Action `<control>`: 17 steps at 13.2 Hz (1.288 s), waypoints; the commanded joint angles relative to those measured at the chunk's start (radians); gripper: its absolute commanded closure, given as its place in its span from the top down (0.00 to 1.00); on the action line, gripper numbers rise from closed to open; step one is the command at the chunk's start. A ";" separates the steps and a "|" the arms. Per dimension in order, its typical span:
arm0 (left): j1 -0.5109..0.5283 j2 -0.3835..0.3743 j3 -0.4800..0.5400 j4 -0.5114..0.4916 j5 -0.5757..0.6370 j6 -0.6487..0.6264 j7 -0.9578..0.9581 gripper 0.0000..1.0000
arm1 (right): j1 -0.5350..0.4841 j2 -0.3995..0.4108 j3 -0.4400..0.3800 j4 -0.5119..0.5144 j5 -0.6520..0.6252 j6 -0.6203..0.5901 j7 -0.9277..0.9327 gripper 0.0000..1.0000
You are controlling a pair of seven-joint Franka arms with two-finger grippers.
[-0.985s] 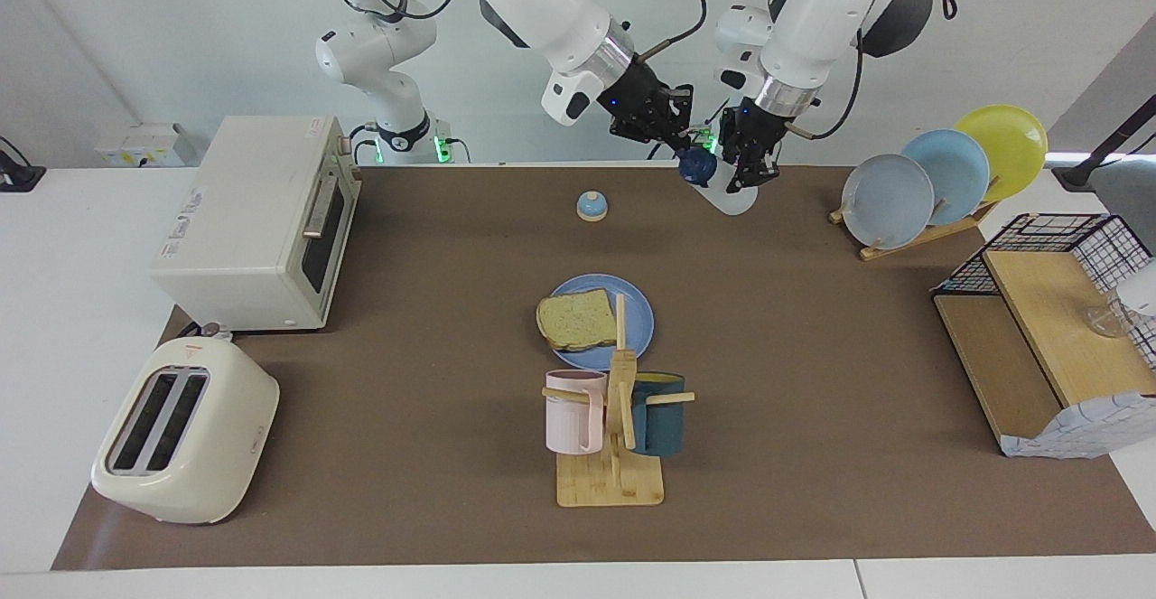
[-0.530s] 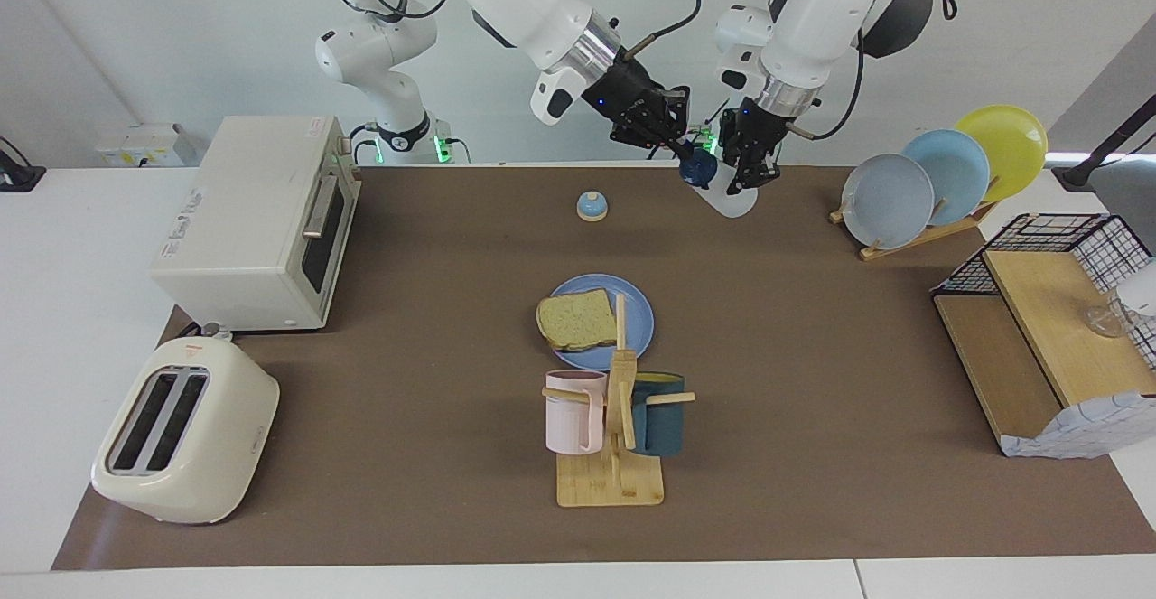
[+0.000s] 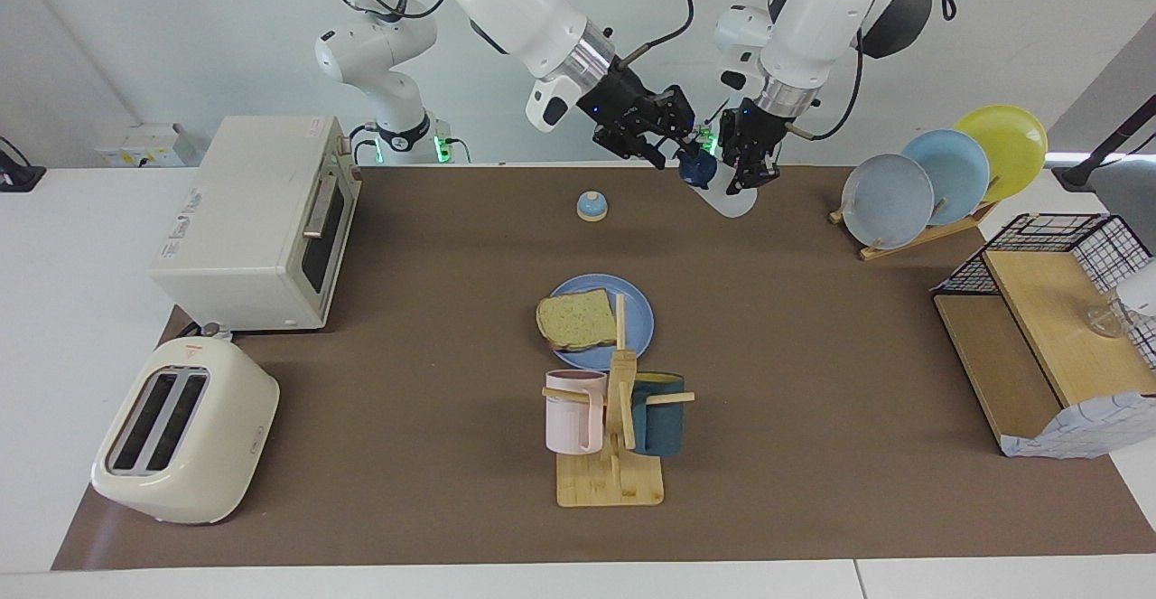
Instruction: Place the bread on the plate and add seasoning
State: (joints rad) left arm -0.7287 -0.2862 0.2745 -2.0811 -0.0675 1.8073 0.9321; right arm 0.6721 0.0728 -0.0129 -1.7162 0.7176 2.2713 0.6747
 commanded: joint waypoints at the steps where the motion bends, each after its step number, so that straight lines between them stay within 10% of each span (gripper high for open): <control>1: -0.009 -0.033 0.005 -0.028 0.012 0.003 0.002 0.00 | 0.000 -0.036 0.005 -0.057 -0.015 0.014 -0.035 0.49; 17: -0.008 -0.033 0.005 -0.027 0.012 0.003 0.002 0.00 | 0.023 -0.034 0.007 -0.057 -0.017 0.016 -0.029 0.24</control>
State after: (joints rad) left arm -0.7287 -0.2863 0.2745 -2.0814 -0.0674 1.8073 0.9321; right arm 0.7010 0.0579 -0.0107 -1.7491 0.7127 2.2729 0.6566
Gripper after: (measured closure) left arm 0.639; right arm 0.762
